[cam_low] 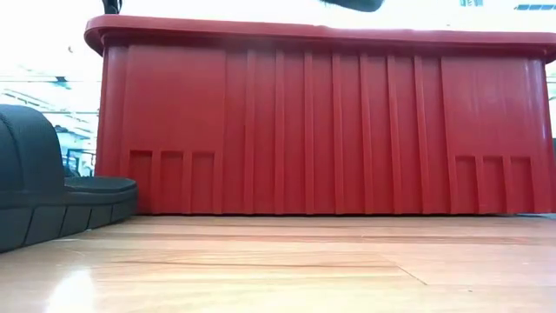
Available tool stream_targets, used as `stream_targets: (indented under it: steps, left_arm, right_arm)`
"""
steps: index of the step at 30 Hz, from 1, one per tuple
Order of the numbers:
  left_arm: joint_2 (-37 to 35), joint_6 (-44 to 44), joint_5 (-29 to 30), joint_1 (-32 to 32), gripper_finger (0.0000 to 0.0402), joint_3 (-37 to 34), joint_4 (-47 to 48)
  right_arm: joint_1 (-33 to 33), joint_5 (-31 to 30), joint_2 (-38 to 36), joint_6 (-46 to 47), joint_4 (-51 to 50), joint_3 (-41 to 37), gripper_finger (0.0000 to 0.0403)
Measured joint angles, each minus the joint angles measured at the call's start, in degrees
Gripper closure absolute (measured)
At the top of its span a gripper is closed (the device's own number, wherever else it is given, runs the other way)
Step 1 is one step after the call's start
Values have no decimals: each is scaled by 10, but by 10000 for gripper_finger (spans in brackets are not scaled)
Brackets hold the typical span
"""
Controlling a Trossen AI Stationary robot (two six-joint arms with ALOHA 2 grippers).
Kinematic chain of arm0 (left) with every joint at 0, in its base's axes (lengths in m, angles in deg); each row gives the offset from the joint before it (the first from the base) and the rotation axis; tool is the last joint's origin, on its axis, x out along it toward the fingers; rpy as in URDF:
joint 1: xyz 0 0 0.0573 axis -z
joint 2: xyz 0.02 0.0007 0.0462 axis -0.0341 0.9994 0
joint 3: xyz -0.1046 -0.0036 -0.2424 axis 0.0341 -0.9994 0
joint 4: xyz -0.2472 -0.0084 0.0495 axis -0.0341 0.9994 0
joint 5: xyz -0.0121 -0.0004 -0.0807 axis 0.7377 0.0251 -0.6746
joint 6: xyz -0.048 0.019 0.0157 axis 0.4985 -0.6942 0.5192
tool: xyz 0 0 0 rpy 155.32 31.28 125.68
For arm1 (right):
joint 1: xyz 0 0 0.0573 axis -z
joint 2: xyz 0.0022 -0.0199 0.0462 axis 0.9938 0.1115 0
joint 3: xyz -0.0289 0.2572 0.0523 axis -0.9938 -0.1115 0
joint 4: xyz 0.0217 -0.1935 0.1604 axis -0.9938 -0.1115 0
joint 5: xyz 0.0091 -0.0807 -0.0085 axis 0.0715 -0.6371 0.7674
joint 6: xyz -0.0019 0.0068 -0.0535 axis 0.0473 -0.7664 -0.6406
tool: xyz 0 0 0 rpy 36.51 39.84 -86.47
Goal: Pick and place slides into bin
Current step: Put the black slide into the red bin
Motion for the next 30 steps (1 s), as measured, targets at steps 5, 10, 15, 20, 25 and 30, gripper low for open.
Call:
stream_targets:
  steps: [5, 10, 15, 20, 25, 30]
  left_arm:
    - [24, 1, 1, -24, 378, 0, -30]
    - [57, 0, 0, -45, 378, 0, -60]
    - [81, 1, -38, -65, 378, 0, -63]
    - [87, -21, -85, -92, 378, 0, -61]
    - [85, -46, -124, -133, 378, 0, -61]
    - [90, -48, -187, -176, 378, 0, -62]
  right_arm:
    - [26, 78, -54, 19, 124, -93, 400]
    - [77, 232, -114, 51, 206, -201, 401]
    - [149, 379, -137, 8, 99, -246, 401]
    - [238, 444, -107, -102, -30, -247, 401]
    - [313, 472, -72, -156, -27, -240, 401]
    - [378, 464, -43, -225, -88, -198, 401]
